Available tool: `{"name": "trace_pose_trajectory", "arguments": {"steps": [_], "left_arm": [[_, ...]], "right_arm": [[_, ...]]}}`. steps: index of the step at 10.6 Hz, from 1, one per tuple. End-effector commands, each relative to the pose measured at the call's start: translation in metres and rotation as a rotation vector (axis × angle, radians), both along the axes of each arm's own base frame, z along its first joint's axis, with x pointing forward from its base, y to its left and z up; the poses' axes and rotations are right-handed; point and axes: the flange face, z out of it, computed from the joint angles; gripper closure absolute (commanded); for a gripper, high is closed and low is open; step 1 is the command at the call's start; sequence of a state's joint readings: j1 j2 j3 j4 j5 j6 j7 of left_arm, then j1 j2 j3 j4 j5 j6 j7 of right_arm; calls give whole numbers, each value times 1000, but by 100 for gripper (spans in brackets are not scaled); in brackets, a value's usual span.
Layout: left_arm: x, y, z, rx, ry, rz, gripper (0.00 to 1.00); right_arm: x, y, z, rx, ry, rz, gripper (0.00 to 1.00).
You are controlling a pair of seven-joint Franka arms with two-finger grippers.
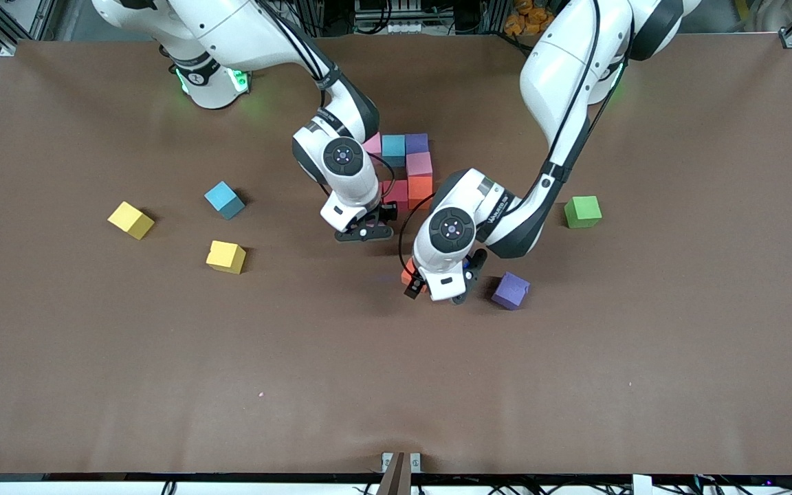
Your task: Form number 2 with 11 blocks
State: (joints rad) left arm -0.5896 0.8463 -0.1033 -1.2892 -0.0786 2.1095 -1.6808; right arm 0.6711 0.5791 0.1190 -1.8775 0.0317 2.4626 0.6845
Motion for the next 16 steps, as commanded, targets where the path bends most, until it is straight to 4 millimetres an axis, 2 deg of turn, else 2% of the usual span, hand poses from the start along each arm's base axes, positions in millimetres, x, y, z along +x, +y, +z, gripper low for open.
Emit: {"name": "trace_pose_trajectory", "arguments": {"steps": [1, 7, 8, 9, 10, 13, 14, 16], "left_arm": [[-1, -9, -7, -10, 11, -1, 0], [-3, -10, -20, -8, 12, -7, 0], [-3, -9, -22, -6, 15, -7, 0], [-3, -10, -25, -7, 13, -6, 0], [-2, -10, -26, -12, 6, -3, 0], [-1, -10, -27, -15, 2, -9, 0], [-1, -10, -27, -15, 1, -12, 12], [-2, -11, -28, -17, 0, -16, 24]], "right_arm": [[-8, -1, 6, -12, -18, -1, 53], [-12, -7, -2, -39, -19, 22, 52], [-12, -7, -2, -39, -19, 22, 44], [-11, -7, 1, -37, -22, 22, 3], [-9, -7, 5, -34, -25, 17, 0], [3, -5, 32, -9, -54, -5, 0], [8, -7, 44, 4, -69, -15, 0], [22, -21, 68, 12, -85, -37, 0]]}}
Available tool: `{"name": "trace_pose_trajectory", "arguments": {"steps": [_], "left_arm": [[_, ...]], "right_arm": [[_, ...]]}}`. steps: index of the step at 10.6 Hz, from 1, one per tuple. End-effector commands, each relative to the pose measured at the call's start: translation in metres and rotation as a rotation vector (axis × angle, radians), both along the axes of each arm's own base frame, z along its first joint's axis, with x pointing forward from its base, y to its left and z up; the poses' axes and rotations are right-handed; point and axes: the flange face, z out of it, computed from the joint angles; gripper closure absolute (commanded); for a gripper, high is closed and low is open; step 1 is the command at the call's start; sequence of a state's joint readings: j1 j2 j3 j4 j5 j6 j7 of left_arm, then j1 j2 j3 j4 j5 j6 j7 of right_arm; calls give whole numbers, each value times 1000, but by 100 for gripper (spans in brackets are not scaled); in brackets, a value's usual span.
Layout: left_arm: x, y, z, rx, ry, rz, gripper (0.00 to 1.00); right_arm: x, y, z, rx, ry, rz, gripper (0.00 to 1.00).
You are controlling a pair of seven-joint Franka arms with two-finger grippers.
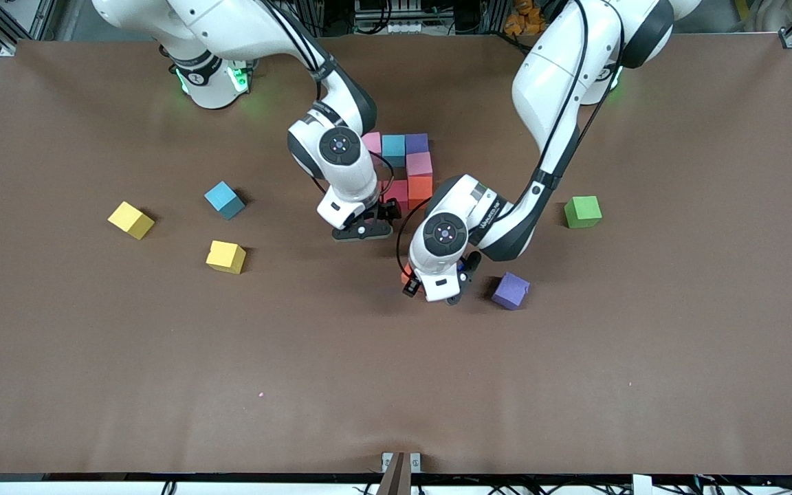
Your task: Form number 2 with 11 blocks
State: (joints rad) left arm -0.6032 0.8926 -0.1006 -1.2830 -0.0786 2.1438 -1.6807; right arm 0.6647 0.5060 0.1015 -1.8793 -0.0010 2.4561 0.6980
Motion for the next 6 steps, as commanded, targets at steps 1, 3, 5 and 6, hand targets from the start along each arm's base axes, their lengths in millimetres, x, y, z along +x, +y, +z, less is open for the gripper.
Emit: {"name": "trace_pose_trajectory", "arguments": {"steps": [1, 3, 5, 6], "left_arm": [[3, -4, 1, -22, -6, -20, 29], [2, -5, 1, -24, -8, -43, 42], [-5, -13, 2, -28, -11, -87, 51], [-6, -15, 5, -32, -15, -93, 54]], "right_arm": [[18, -28, 34, -7, -12, -49, 0], [39, -57, 48, -25, 4, -92, 0], [58, -98, 41, -66, 53, -128, 0], [69, -123, 35, -77, 67, -170, 0]]}}
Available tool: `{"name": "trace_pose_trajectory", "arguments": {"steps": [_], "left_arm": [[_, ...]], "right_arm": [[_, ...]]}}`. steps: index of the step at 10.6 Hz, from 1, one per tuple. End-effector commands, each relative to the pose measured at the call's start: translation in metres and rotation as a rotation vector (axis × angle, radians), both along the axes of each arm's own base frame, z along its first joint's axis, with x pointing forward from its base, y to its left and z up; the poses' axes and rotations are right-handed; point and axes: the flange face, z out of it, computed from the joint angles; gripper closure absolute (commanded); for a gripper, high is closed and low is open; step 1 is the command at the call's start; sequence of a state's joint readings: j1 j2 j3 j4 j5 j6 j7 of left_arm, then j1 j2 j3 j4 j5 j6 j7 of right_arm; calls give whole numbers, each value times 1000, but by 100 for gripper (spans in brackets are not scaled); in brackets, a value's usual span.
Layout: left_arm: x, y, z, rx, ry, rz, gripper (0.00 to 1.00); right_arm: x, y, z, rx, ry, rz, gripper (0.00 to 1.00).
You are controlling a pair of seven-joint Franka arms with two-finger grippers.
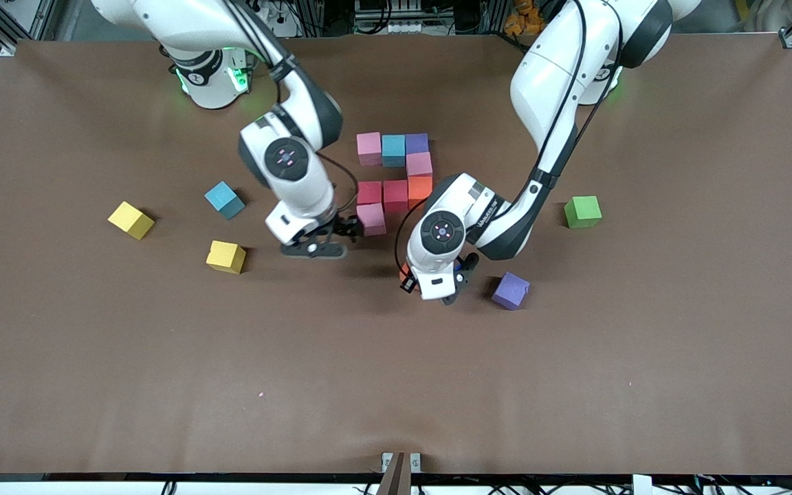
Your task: Form number 2 with 11 blocks
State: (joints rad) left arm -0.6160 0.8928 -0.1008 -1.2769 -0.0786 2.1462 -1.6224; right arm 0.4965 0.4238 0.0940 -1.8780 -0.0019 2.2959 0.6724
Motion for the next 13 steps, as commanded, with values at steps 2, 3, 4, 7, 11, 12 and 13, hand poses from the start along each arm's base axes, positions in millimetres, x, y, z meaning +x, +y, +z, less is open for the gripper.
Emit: {"name": "trace_pose_trajectory", "arguments": {"steps": [2, 3, 4, 7, 11, 12, 13], "left_arm": [[-13, -22, 5, -28, -8, -83, 56], [-19, -30, 7, -32, -13, -117, 57], [-23, -34, 8, -36, -18, -158, 58], [-32, -47, 14, -52, -35, -254, 58], [-45, -63, 19, -67, -54, -388, 58], [-47, -65, 18, -58, -62, -422, 58], [-54, -71, 17, -50, -68, -470, 57]], "right_arm": [[23, -72, -12, -34, 34, -98, 0], [31, -92, -15, -37, 37, -131, 0], [34, -112, -21, -43, 49, -161, 0], [38, -153, -26, -50, 64, -181, 0], [31, -205, -38, -56, 93, -107, 0], [25, -207, -41, -54, 87, -97, 0], [17, -209, -42, -51, 66, -84, 0]]}}
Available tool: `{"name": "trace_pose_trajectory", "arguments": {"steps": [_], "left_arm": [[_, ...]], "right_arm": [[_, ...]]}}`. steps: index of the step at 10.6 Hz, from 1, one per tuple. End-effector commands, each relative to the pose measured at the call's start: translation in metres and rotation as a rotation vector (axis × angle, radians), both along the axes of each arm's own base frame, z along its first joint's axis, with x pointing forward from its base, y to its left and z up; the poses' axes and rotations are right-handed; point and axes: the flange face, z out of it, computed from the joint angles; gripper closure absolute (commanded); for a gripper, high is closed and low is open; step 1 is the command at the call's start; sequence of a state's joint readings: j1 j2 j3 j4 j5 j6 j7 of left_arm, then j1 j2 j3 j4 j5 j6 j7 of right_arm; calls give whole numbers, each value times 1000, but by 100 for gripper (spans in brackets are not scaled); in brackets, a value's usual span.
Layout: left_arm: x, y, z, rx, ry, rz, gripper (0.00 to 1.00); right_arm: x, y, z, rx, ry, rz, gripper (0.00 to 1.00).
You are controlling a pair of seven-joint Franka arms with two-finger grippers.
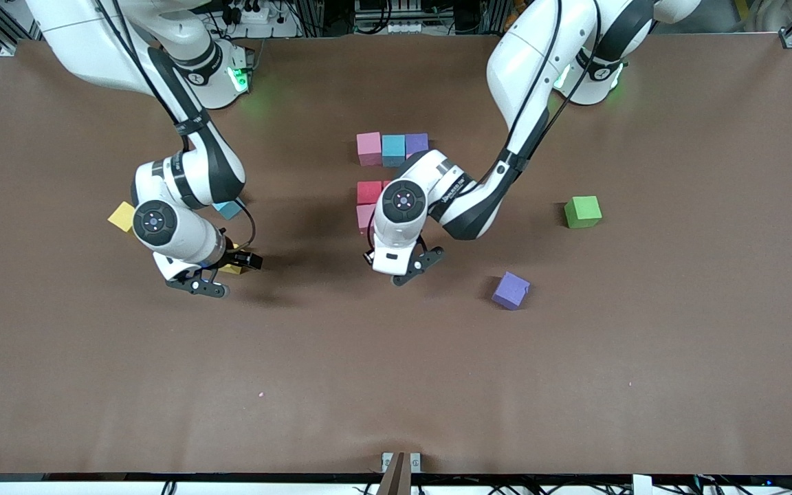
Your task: Form number 2 with 11 blocks
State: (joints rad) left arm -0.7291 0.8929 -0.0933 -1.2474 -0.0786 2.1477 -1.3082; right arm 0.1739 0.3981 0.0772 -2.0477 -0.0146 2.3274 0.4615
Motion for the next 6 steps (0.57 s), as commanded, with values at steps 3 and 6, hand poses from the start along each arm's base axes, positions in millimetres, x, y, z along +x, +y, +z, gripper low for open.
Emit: {"name": "trace_pose_trajectory", "arguments": {"steps": [3, 6], "left_arm": [[-15, -15, 4, -2, -13, -133, 56], [-15, -19, 10, -2, -36, -175, 56]], "right_arm": [[-20, -48, 7, 6, -37, 109, 0], [-26, -54, -7, 13, -56, 104, 0]]}}
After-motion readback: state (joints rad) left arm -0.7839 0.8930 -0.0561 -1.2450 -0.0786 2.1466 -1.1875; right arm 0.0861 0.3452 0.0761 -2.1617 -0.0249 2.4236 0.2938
